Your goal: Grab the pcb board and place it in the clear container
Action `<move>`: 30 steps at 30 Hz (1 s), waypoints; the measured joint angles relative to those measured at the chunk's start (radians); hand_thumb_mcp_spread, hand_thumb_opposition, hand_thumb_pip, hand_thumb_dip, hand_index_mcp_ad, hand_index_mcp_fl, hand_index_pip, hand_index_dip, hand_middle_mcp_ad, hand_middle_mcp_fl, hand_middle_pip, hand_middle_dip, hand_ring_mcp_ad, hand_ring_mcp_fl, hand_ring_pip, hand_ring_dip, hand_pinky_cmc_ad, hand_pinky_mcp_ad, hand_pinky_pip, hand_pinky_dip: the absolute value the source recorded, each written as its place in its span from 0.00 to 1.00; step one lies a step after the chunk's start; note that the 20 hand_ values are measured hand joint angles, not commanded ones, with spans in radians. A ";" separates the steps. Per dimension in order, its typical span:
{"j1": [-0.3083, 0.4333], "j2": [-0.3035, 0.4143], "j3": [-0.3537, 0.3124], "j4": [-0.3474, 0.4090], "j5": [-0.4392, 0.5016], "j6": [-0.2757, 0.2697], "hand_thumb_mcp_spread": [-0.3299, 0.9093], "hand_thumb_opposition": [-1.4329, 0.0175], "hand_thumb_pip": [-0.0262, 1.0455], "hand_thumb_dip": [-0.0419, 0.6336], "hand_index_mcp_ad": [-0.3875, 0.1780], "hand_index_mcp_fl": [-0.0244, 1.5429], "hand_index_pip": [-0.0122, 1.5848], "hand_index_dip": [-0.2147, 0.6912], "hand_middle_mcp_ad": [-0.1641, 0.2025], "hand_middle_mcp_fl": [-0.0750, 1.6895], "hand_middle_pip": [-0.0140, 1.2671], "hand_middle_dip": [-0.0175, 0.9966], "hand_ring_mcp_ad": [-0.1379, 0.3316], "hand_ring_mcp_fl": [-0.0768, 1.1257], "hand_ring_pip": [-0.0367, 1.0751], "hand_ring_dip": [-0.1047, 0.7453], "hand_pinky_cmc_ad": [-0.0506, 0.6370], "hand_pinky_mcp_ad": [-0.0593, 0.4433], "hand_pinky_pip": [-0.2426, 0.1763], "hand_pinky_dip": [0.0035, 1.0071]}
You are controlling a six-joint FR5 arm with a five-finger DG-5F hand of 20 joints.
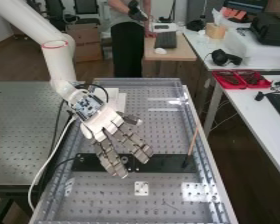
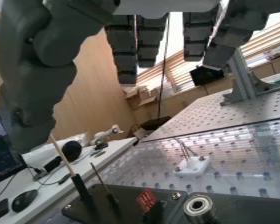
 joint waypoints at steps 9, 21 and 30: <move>0.000 -0.066 0.047 -0.028 0.031 0.079 0.64 0.50 0.32 0.26 0.71 0.20 0.38 0.55 0.46 0.04 0.11 0.14 0.75 0.07 0.11 0.14 0.46 0.49 0.40 0.25; 0.039 -0.127 0.092 -0.004 0.152 0.075 0.65 0.49 0.33 0.28 0.70 0.06 0.72 0.55 0.47 0.05 0.11 0.14 0.75 0.06 0.10 0.15 0.46 0.49 0.40 0.21; 0.058 -0.146 0.090 0.107 0.205 -0.012 0.67 0.48 0.33 0.28 0.70 0.03 0.84 0.56 0.46 0.05 0.11 0.14 0.75 0.06 0.10 0.15 0.45 0.48 0.40 0.23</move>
